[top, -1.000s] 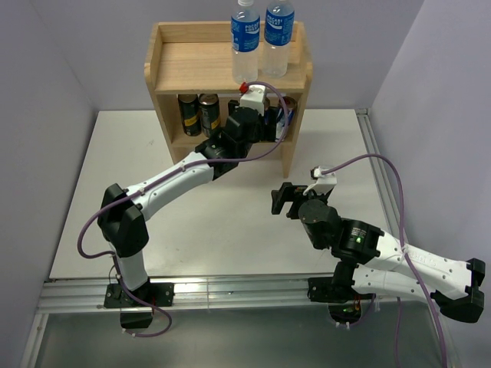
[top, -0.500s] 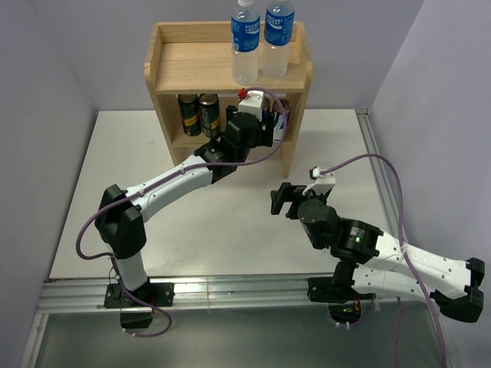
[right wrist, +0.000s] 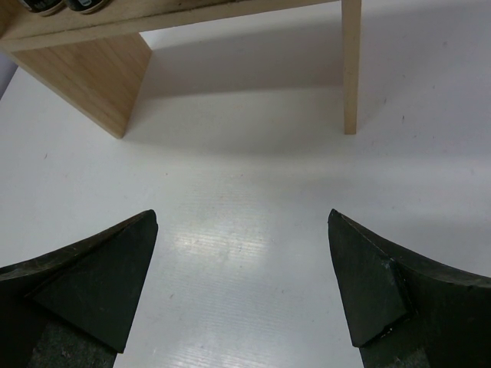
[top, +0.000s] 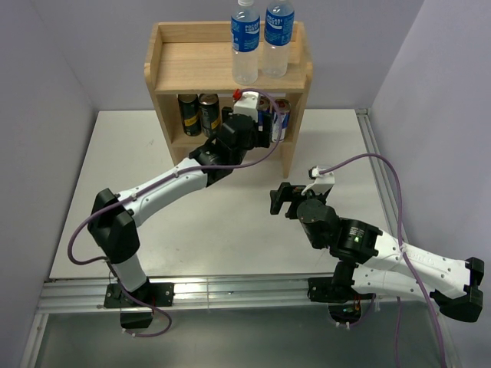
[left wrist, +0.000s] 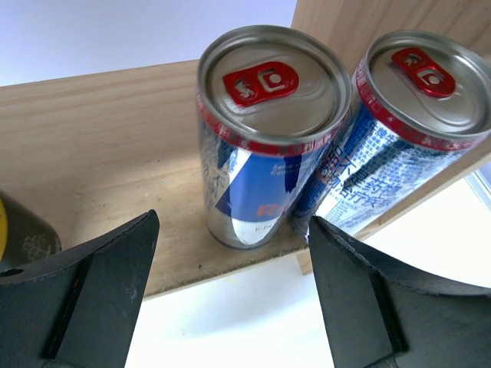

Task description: Place and organize the beverage onto the shelf

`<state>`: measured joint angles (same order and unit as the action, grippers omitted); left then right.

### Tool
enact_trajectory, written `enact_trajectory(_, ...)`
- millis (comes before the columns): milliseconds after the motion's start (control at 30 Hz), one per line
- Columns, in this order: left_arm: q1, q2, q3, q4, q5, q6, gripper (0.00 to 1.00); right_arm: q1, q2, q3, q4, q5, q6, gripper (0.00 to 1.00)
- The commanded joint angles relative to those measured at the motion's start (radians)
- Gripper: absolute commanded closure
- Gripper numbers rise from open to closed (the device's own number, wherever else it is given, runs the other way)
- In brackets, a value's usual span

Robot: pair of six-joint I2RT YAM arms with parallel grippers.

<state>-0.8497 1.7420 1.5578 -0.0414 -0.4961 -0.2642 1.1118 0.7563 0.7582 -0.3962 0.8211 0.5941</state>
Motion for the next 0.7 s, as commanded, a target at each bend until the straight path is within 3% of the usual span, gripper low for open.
enact_trajectory(0, -0.011, -0.074, -0.025, 0.014, -0.027, -0.038, 0.15, -0.010, 0.002, 0.003, 0.034, 0.009, 0.013, 0.01)
enact_trajectory(400, -0.081, -0.246, -0.237, -0.101, -0.068, -0.153, 0.12, -0.010, -0.011, 0.004, 0.072, 0.001, -0.042, 0.01)
enact_trajectory(567, -0.242, -0.481, -0.396, -0.303, -0.212, -0.262, 0.11, -0.007, -0.046, 0.143, 0.051, -0.083, -0.143, 0.01)
enact_trajectory(667, -0.302, -0.675, -0.520, -0.421, -0.259, -0.407, 0.11, -0.001, -0.069, 0.246, 0.040, -0.115, -0.201, 0.00)
